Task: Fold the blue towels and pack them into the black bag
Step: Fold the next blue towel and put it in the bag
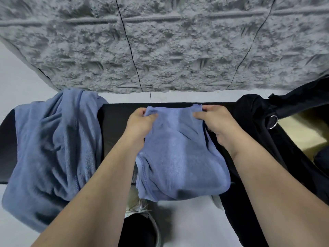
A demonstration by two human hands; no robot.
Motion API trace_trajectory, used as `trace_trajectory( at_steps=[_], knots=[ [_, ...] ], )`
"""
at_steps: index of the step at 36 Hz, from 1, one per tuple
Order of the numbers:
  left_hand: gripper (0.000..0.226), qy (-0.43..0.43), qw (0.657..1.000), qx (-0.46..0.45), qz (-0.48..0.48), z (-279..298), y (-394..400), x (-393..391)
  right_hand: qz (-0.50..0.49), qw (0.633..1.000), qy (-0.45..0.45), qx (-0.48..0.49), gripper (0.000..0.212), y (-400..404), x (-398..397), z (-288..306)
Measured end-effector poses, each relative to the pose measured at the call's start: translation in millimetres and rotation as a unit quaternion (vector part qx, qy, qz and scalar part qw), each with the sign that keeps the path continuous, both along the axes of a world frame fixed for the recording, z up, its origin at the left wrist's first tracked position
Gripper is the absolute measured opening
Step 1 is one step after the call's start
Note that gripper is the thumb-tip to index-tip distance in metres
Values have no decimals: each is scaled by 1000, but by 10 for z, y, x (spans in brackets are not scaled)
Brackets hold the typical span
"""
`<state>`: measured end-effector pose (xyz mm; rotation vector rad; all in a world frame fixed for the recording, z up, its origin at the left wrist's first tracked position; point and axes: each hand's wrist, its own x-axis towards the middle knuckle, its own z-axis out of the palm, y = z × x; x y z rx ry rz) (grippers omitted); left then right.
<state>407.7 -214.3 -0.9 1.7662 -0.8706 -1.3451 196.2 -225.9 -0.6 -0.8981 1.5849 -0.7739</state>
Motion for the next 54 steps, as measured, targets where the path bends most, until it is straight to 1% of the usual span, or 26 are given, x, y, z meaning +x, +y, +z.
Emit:
trace_trajectory(
  at_steps=[1, 2, 4, 5, 7, 9, 11, 14, 17, 19, 21, 23, 27, 29, 32, 34, 35, 38, 39, 42, 44, 46, 47, 50, 52, 54],
  knots=[
    [2, -1, 1000, 1, -3, 7, 6, -22, 14, 1000, -18, 2, 22, 30, 10, 21],
    [6, -7, 1000, -7, 4, -2, 8, -39, 24, 999, -34, 6, 15, 56, 20, 34],
    [14, 1, 999, -30, 30, -21, 4, -55, 31, 998, -61, 2, 6, 100, 49, 73],
    [16, 18, 999, -32, 38, -16, 4, -63, 28, 998, -62, -9, 8, 109, 70, 88],
    [23, 73, 996, -30, 39, 12, 18, -86, 20, 999, -13, -44, 16, 112, 111, 108],
    [43, 111, 994, -21, 10, 32, 28, -112, 23, 993, 71, -88, 18, 127, 142, 132],
    [43, 122, 992, -25, -21, 50, 56, -160, 43, 981, 147, -122, 15, 144, 164, 136],
    [47, 96, 995, -22, -31, 38, 94, -244, 69, 961, 212, -165, 10, 197, 192, 123],
    [35, 58, 998, -39, -2, 2, 137, -356, 107, 942, 251, -193, 13, 262, 223, 162],
    [38, 48, 997, -65, 8, 0, 174, -444, 142, 932, 284, -173, 14, 272, 233, 159],
    [43, 42, 995, -91, 13, 34, 211, -510, 169, 929, 299, -138, 28, 268, 237, 130],
    [49, 56, 994, -97, 6, 57, 226, -549, 168, 941, 273, -109, 38, 267, 241, 120],
    [53, 56, 989, -138, -12, 101, 279, -600, 110, 975, 187, -50, 31, 250, 254, 171],
    [55, 48, 987, -151, -35, 96, 306, -616, 76, 989, 123, 22, 33, 254, 258, 239],
    [63, 28, 983, -160, -85, 59, 352, -662, 56, 992, 29, 109, 38, 253, 225, 290],
    [66, 11, 978, -173, -120, 50, 379, -684, 68, 992, 14, 108, 42, 253, 194, 261],
    [66, 5, 974, -181, -137, 47, 393, -690, 69, 993, 12, 99, 40, 263, 187, 255],
    [56, -30, 961, -213, -174, 46, 429, -699, 68, 995, 10, 70, 14, 281, 166, 229],
    [52, -43, 958, -221, -180, 45, 438, -699, 62, 996, 4, 66, 11, 290, 159, 237],
    [44, -75, 947, -236, -203, 48, 454, -712, 42, 997, -33, 54, 18, 287, 118, 195],
    [37, -136, 932, -261, -211, 53, 457, -724, 28, 997, -56, 40, 29, 281, 105, 180],
    [33, -221, 909, -298, -189, 31, 452, -726, 10, 996, -86, 27, 27, 267, 102, 170],
    [32, -240, 906, -303, -173, 15, 445, -715, 3, 995, -99, 22, 22, 259, 107, 176],
    [23, -217, 929, -263, -145, -2, 407, -643, -9, 994, -110, 12, 14, 241, 117, 160],
    [19, -136, 953, -226, -148, 22, 383, -598, -4, 993, -114, 15, 15, 237, 114, 142],
    [14, -61, 965, -203, -154, 67, 387, -585, 2, 992, -122, 17, 15, 235, 98, 135]
  ],
)
